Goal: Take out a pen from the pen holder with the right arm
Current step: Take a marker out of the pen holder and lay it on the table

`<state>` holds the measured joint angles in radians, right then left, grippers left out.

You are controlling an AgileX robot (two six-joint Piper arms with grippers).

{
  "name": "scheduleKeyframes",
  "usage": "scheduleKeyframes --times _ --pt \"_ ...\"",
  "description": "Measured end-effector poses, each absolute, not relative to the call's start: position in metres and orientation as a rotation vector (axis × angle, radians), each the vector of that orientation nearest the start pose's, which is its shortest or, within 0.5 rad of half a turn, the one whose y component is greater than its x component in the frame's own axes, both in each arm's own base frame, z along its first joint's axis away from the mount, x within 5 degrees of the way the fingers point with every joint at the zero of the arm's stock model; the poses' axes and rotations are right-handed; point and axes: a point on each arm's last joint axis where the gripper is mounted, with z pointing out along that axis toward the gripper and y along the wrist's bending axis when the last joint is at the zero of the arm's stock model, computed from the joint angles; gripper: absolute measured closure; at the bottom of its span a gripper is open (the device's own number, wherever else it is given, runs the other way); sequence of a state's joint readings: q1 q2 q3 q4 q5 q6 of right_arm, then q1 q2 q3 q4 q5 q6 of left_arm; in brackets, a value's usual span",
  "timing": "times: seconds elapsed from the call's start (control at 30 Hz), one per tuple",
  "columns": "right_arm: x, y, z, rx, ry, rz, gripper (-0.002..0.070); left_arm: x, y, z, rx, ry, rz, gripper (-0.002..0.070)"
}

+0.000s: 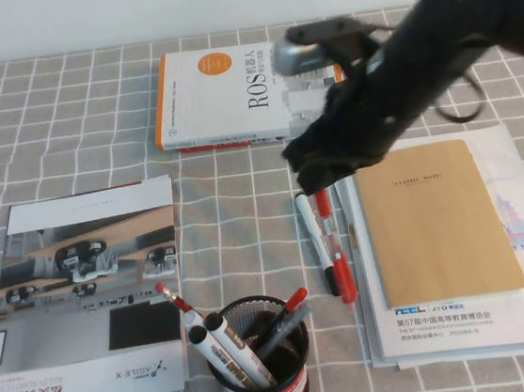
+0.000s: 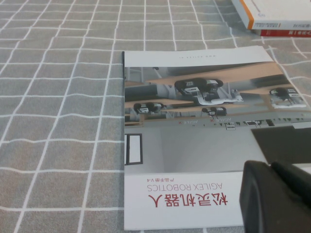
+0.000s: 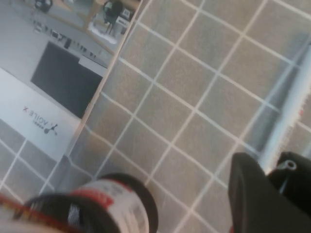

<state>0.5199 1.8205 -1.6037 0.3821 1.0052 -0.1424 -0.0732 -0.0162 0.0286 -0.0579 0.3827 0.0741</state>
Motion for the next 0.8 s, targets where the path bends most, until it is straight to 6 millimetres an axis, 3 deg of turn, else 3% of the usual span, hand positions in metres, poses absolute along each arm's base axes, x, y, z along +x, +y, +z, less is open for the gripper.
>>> scheduleKeyframes --times 0.53,0.8 --pt "0.397 0.269 0.234 -0.750 2.755 0.603 0.0620 0.052 -0.006 0.170 0.103 1.876 -0.057 0.0678" --pt "0.414 0.278 0.214 -0.747 2.759 0.593 0.0620 0.052 -0.006 0.170 0.103 1.876 -0.057 0.0678"
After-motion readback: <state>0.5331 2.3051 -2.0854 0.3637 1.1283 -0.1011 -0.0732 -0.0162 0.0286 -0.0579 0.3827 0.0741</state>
